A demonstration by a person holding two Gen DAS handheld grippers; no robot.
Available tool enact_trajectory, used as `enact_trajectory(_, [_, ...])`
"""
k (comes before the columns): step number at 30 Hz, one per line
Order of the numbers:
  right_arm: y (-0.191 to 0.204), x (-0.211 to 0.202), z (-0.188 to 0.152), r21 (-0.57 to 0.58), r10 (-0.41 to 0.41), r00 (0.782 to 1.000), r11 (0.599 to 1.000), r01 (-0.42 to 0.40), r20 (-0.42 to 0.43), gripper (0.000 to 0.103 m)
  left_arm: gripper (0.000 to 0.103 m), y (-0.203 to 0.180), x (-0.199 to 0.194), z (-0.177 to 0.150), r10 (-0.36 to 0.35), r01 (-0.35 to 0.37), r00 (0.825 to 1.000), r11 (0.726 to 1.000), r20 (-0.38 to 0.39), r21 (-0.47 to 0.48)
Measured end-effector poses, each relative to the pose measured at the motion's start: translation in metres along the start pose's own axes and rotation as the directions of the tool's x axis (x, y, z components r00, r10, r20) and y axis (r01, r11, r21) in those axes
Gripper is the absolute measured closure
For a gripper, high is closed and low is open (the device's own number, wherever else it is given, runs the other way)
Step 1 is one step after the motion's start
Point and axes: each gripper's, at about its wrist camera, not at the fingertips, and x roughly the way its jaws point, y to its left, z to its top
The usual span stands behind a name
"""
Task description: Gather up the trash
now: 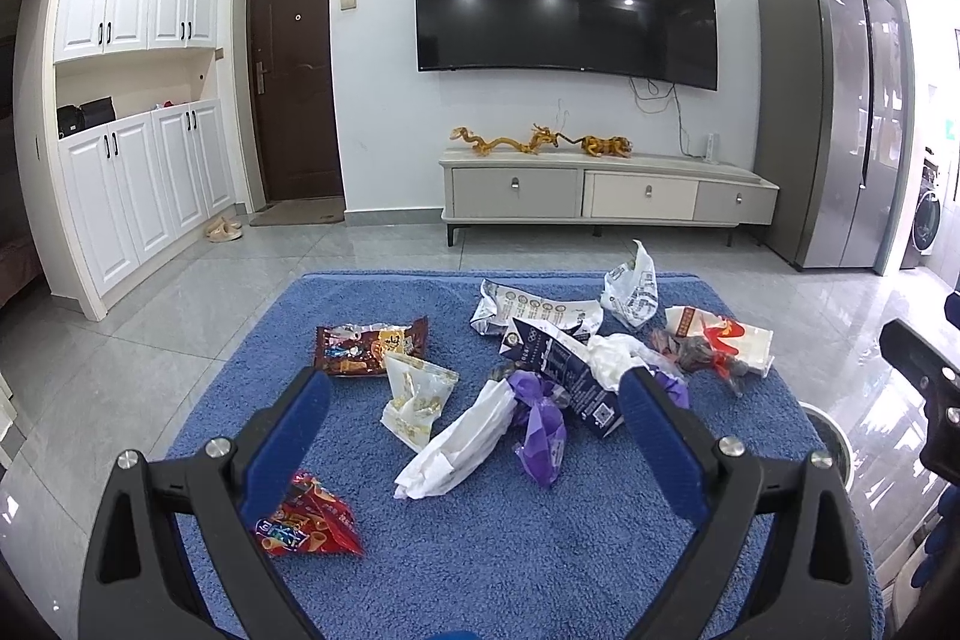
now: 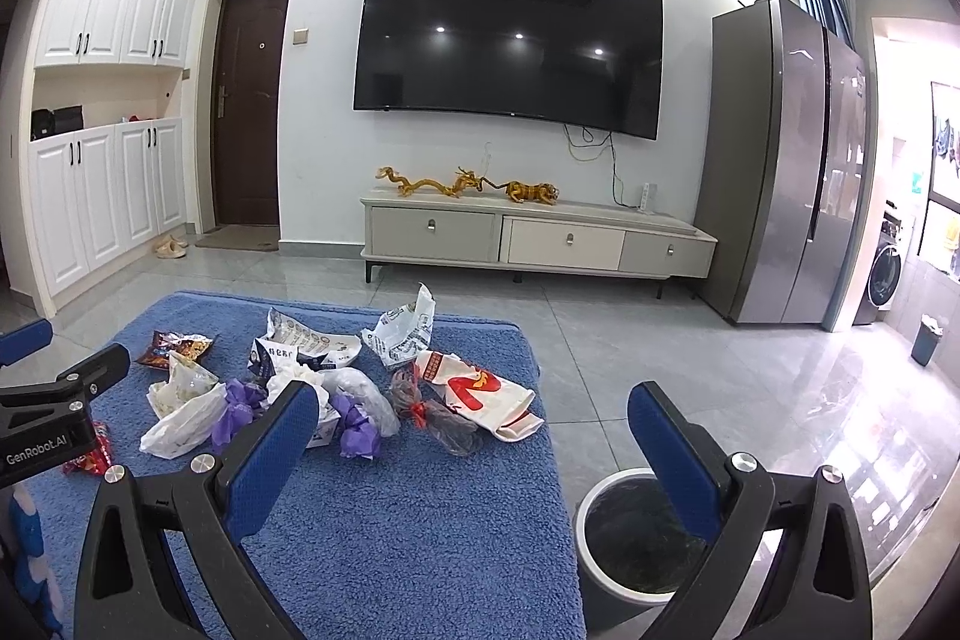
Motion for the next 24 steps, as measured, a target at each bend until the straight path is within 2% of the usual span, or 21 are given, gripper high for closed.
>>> enact_trajectory(6, [-0.0014,0.0009,0.0007,-0.006,-0.015,1.0,1.0,0.015,0.008,0.0,0.006,0.003,0.0002,0.0027,0.0,0.0,1.0,1.0,-0.003,-0.009])
enact_trajectory(24, [-0.0099,-0.0014,0.0037,0.03,0.027,1.0,0.999,-0.028,0.015,0.0,0.006,-0.0023,-0.0054,0.0088,0.0,0.0,1.0,1.0,0.023,0.002])
